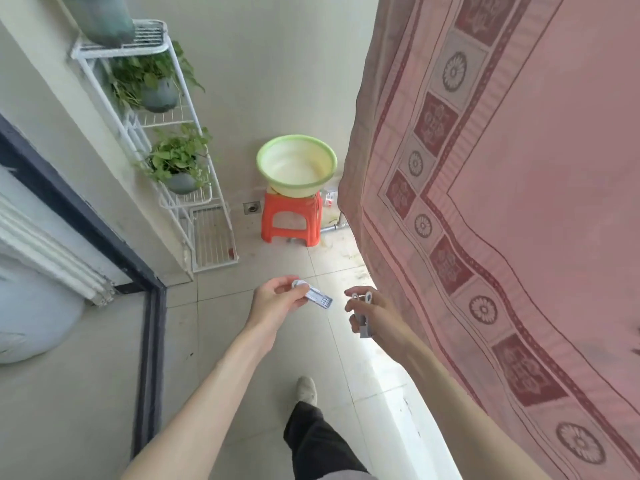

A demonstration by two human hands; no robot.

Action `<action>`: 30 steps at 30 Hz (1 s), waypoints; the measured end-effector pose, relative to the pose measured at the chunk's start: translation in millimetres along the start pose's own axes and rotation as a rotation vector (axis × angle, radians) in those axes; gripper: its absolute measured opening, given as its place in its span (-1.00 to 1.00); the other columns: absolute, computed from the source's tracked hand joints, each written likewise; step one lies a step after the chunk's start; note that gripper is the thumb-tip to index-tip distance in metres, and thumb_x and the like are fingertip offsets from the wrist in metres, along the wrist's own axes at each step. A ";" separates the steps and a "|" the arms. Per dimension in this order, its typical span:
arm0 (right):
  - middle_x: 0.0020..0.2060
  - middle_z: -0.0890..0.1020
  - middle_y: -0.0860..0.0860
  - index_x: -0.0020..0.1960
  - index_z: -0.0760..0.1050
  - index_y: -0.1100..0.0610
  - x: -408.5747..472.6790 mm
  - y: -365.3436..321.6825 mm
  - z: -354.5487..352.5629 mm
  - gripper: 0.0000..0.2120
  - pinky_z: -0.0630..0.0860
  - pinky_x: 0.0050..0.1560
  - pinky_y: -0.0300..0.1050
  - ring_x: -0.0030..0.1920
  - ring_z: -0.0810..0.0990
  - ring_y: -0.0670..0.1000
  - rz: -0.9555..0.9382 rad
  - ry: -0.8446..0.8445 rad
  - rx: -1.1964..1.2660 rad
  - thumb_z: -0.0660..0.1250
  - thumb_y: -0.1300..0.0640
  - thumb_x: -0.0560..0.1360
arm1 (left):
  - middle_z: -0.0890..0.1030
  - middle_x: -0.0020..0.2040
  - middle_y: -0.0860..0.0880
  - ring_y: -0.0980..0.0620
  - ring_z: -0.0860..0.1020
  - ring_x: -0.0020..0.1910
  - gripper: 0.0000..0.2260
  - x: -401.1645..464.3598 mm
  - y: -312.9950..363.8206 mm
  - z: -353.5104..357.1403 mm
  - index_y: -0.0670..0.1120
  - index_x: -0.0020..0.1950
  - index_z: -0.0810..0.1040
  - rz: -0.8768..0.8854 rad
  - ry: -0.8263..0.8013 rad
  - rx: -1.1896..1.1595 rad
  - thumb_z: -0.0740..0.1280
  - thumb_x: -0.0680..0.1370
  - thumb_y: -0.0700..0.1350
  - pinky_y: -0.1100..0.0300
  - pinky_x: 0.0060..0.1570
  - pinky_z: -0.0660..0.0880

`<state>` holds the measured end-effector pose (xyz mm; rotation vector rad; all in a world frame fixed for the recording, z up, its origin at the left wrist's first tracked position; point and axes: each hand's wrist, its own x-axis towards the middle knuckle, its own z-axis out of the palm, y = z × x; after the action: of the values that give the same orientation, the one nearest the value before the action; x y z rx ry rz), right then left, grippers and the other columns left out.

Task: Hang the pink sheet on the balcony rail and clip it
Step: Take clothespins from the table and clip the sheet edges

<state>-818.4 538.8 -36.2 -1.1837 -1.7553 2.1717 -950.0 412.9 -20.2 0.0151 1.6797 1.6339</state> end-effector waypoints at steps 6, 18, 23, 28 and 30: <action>-0.37 0.44 -0.03 0.00 0.59 0.13 115.7 -96.0 -7.6 -0.85 0.28 -0.39 -0.18 -0.47 0.34 -0.04 -0.092 -0.095 0.072 0.33 0.09 0.50 | 0.60 -0.05 -0.16 0.01 0.60 -0.10 -0.87 102.7 90.7 41.6 -0.23 0.03 0.54 0.031 -0.139 -0.059 0.33 0.49 -0.32 0.28 -0.01 0.57; -0.53 0.44 -0.02 -0.27 0.54 0.16 331.6 -219.7 -25.4 -0.87 0.26 -0.43 -0.22 -0.54 0.37 -0.08 -0.115 0.023 0.230 0.37 0.23 0.46 | 0.65 0.03 -0.15 0.06 0.57 -0.13 -0.73 326.4 202.9 82.9 -0.13 0.10 0.53 0.089 -0.333 0.490 0.44 0.43 -0.15 0.32 -0.19 0.48; -0.50 0.38 0.09 -0.37 0.53 0.17 424.9 -273.4 -24.7 -0.80 0.24 -0.41 -0.15 -0.56 0.38 -0.07 -0.126 0.106 0.230 0.42 0.24 0.41 | 0.63 -0.10 -0.05 0.08 0.57 -0.19 -0.76 427.3 262.9 102.6 -0.10 0.03 0.57 0.168 -0.335 0.588 0.47 0.40 -0.11 0.38 -0.28 0.46; -0.49 0.37 0.11 -0.29 0.46 0.28 481.6 -314.2 -39.8 -0.79 0.33 -0.54 -0.31 -0.57 0.40 -0.07 -0.143 0.196 0.167 0.42 0.20 0.43 | 0.63 -0.11 -0.03 0.14 0.54 -0.19 -0.79 502.4 308.8 135.5 -0.04 -0.04 0.59 0.241 -0.407 0.657 0.50 0.37 -0.15 0.44 -0.16 0.43; -0.48 0.31 0.10 -0.31 0.41 0.24 499.5 -324.0 -51.0 -0.76 0.28 -0.53 -0.31 -0.52 0.37 -0.04 -0.146 0.260 0.185 0.40 0.18 0.44 | 0.66 -0.07 -0.05 0.16 0.56 -0.19 -0.83 523.3 318.2 152.0 -0.05 -0.03 0.61 0.239 -0.500 0.669 0.47 0.40 -0.13 0.42 -0.17 0.44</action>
<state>-1252.4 948.2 -3.2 -1.1897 -1.4534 1.9486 -1392.4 862.1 6.0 0.9041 1.7732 1.0256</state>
